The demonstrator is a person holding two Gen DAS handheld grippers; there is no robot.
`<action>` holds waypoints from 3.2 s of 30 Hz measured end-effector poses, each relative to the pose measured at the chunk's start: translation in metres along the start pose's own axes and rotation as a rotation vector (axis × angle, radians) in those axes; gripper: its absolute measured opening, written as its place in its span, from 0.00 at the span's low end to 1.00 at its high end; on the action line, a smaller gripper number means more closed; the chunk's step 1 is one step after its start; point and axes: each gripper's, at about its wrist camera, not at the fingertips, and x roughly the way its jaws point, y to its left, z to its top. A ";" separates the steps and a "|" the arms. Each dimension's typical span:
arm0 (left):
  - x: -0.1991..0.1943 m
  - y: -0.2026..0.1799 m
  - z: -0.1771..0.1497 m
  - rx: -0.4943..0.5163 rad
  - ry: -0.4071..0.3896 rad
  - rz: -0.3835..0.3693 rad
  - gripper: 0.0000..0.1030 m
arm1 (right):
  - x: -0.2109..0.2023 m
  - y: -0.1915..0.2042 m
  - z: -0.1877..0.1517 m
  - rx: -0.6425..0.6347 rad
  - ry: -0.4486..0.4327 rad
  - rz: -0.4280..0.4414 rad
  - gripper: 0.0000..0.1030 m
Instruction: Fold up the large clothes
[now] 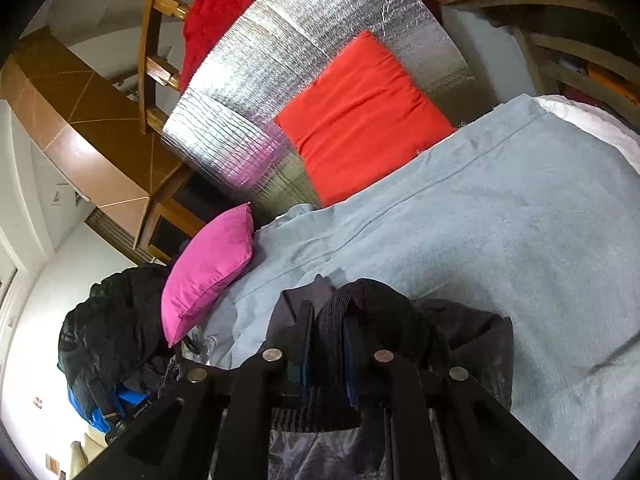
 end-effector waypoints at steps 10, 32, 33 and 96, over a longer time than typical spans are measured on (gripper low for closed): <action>0.054 -0.003 0.010 -0.022 0.125 -0.008 0.08 | 0.044 -0.027 0.018 0.042 0.037 -0.060 0.12; 0.090 0.025 0.019 -0.107 0.260 -0.134 0.26 | 0.093 -0.054 0.022 -0.119 0.175 -0.208 1.00; 0.082 0.029 0.022 -0.106 0.223 -0.115 0.51 | 0.088 -0.053 0.022 -0.113 0.152 -0.180 1.00; 0.152 -0.004 0.015 0.316 0.211 0.045 0.64 | 0.120 -0.066 0.036 -0.327 0.333 -0.237 0.77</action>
